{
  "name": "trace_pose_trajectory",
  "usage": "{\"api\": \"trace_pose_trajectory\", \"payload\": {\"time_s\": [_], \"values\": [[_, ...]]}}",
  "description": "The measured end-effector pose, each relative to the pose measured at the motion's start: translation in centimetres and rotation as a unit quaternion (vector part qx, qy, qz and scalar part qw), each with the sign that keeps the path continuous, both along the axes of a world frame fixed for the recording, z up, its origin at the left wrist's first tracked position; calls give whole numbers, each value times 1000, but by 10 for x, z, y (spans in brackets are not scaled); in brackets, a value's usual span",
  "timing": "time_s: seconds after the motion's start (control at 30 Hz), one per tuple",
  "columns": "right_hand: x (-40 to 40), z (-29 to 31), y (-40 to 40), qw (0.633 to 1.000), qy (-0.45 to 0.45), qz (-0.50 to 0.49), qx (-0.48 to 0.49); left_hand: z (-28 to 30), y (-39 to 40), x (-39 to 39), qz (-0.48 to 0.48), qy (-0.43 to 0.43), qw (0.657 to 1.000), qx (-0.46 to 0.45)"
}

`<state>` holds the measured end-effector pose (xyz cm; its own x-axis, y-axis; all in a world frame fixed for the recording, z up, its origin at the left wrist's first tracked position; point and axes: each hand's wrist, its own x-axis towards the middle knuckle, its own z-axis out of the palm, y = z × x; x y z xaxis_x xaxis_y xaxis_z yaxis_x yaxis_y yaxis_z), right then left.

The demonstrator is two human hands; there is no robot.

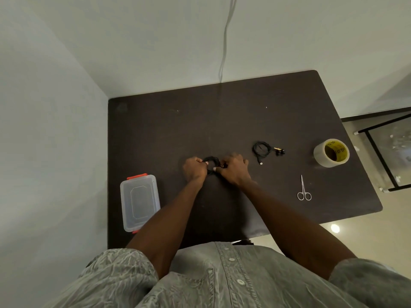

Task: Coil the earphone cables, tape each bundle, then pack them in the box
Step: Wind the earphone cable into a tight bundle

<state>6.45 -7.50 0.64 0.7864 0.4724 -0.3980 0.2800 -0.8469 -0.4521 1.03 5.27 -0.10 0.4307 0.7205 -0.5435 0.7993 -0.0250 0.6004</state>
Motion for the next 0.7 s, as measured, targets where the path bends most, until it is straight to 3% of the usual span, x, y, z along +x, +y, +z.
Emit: {"api": "trace_pose_trajectory", "payload": {"time_s": [0.17, 0.33, 0.7], "values": [[1, 0, -3, 992, -33, 94, -75, 2, 1, 1, -3, -11, 1000, -10], [-2, 2, -6, 989, -65, 81, -108, -4, 1, -2, -25, -24, 999, -14], [-10, 2, -21, 999, -44, 9, -9, 4, 1, -24, -44, -51, 998, 15]]}}
